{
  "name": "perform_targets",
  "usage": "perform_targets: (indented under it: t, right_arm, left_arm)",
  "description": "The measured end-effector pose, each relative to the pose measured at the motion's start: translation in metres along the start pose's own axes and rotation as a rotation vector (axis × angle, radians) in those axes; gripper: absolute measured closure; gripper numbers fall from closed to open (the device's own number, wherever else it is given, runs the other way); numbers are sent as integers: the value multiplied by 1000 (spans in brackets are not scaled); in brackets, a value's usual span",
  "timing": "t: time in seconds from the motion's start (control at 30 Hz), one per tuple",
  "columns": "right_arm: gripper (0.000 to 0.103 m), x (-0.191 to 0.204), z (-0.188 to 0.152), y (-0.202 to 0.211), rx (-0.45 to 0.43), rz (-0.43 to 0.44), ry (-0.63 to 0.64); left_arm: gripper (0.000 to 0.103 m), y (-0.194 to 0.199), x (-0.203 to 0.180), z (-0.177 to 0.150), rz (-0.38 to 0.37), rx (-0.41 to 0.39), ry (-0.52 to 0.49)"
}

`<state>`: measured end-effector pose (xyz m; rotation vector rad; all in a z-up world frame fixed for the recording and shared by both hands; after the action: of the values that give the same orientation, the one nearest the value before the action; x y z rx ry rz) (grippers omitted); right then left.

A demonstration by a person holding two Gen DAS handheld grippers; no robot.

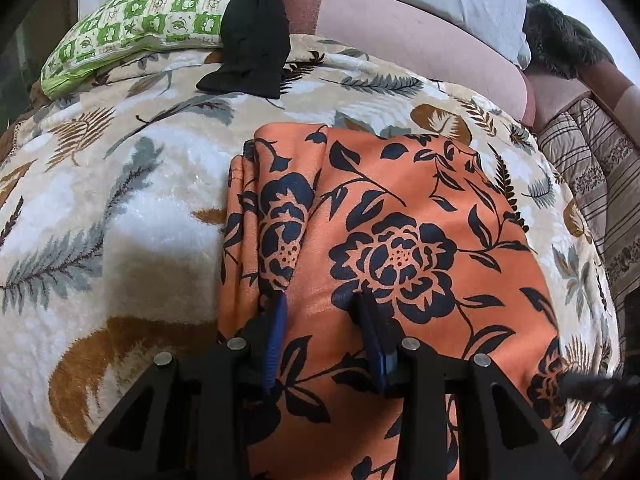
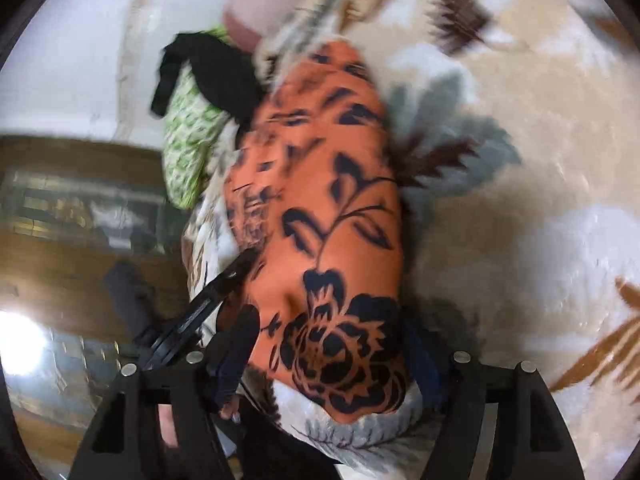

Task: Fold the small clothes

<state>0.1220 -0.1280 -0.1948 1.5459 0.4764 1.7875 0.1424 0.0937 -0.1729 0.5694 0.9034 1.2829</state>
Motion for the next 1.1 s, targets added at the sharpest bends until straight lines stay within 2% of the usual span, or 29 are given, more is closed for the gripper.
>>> perform_targets:
  t: [0.03, 0.07, 0.1, 0.17, 0.23, 0.27, 0.3, 0.37, 0.43, 0.5, 0.53, 0.57, 0.6, 0.67, 0.7, 0.73, 0.77, 0.8, 0.83, 0.9, 0.93, 1.0, 1.07, 1.1]
  right_arm:
    - [29, -1, -2, -10, 31, -37, 30]
    - [47, -7, -7, -24, 94, -61, 22]
    - [58, -12, -9, -31, 119, -58, 1]
    - [60, -9, -6, -22, 100, -49, 12]
    - [53, 0, 0, -7, 72, -38, 42]
    - [36, -2, 4, -1, 61, -41, 48]
    - [26, -4, 10, 4, 38, -49, 52]
    - [26, -8, 30, 14, -25, -44, 25]
    - [25, -20, 55, 10, -53, 0, -52]
    - [24, -30, 78, -8, -45, 34, -122]
    - [25, -32, 88, -28, 8, 60, -137]
    - [67, -30, 94, -42, 47, 59, -131]
    - [70, -20, 96, -42, 28, 1, -93]
    - [70, -3, 95, -27, -30, -42, -6]
    - [68, 0, 92, -23, -46, -77, 24]
    - [63, -4, 88, -21, -50, -166, 64]
    - [45, -8, 86, -20, -44, -233, 77]
    - [37, -10, 84, -15, -59, -277, 79]
    - [36, -9, 80, -7, -94, -283, 83]
    - [36, 7, 75, 12, -170, -290, 128]
    - [36, 24, 69, 20, -194, -253, 175]
    - [35, 50, 52, 26, -195, -180, 256]
    - [32, 69, 39, 16, -163, -149, 324]
    - [31, 75, 35, 9, -145, -150, 348]
  left_arm:
    - [64, 0, 0, 0, -1, -3, 2]
    - [64, 0, 1, -1, -7, -4, 5]
    - [64, 0, 1, -1, -15, -7, 5]
    - [64, 6, 3, 0, -28, -10, 17]
    - [64, 24, 4, 1, -48, -47, 46]
    - [63, 40, 4, -1, -72, -93, 46]
    - [59, 49, 5, -4, -80, -114, 44]
    - [57, 56, 8, -13, -84, -111, 63]
    - [57, 39, 13, -30, -65, -32, 72]
    - [54, 26, 16, -39, -32, -22, 54]
    - [54, 28, 15, -39, -28, -35, 47]
    - [54, 29, 14, -38, -27, -32, 45]
    - [54, 33, 15, -36, -34, -29, 48]
    - [54, 40, 20, -33, -72, -33, 82]
    - [54, 44, 22, -31, -92, -41, 103]
    - [54, 46, 23, -28, -104, -51, 112]
    - [53, 52, 26, -24, -121, -72, 118]
    - [48, 56, 29, -16, -138, -94, 119]
    - [41, 55, 32, -8, -148, -98, 120]
    - [41, 41, 40, 16, -168, -74, 142]
    - [41, 32, 44, 26, -166, -57, 155]
    - [42, 4, 50, 45, -189, 15, 201]
    - [43, -16, 51, 57, -232, 67, 223]
    - [54, -28, 53, 63, -275, 111, 258]
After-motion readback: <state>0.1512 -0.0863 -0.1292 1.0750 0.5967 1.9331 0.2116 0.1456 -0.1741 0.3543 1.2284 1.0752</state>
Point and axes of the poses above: each gripper's, at about its wrist camera, not at the fingertips, and y roughly against the way its jaws point, x to its left, z to its top, the point moved 4 cm from there along -y, roughly the way its jaws point, and after that the axes turned 6 degrees about -z, right-handed, at the moved point
